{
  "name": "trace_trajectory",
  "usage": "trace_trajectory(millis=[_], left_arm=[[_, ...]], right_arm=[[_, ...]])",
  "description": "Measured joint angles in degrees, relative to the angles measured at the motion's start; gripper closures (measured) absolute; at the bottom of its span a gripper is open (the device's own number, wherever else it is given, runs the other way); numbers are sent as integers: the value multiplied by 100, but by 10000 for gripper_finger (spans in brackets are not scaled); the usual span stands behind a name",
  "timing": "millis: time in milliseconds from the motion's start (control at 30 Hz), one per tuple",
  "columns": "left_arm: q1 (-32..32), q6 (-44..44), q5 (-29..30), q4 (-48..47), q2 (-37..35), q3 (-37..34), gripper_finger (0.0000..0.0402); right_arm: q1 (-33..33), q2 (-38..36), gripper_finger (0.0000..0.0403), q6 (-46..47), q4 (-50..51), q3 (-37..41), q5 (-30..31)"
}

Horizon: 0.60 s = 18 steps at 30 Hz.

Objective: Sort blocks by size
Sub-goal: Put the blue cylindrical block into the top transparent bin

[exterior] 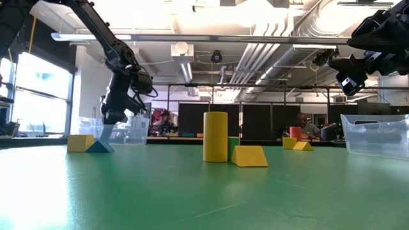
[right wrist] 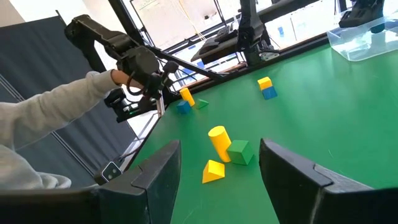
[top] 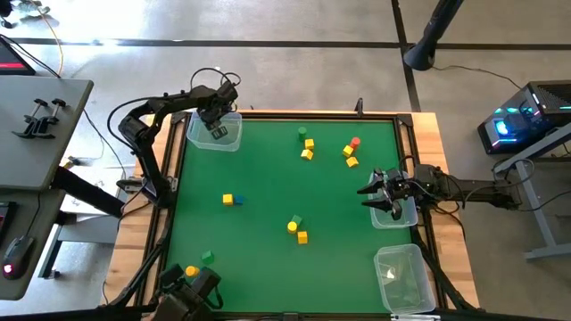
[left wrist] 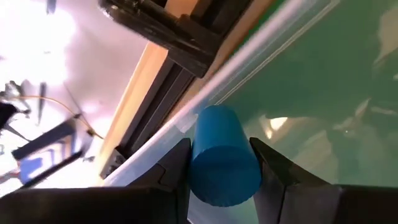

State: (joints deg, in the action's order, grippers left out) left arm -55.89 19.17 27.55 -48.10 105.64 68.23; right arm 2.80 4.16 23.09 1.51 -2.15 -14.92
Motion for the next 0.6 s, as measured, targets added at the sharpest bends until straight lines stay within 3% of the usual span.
trace_trajectory(millis=[400, 600], left_arm=[[-358, -1416, -2014, 339, -329, -16, 301], [-582, -2059, -2222, 564, -327, -16, 301]], right_arm=[[-1, -1, 195, -1, 0, -2, 2], [-2, -2, 195, 0, 0, -2, 0]])
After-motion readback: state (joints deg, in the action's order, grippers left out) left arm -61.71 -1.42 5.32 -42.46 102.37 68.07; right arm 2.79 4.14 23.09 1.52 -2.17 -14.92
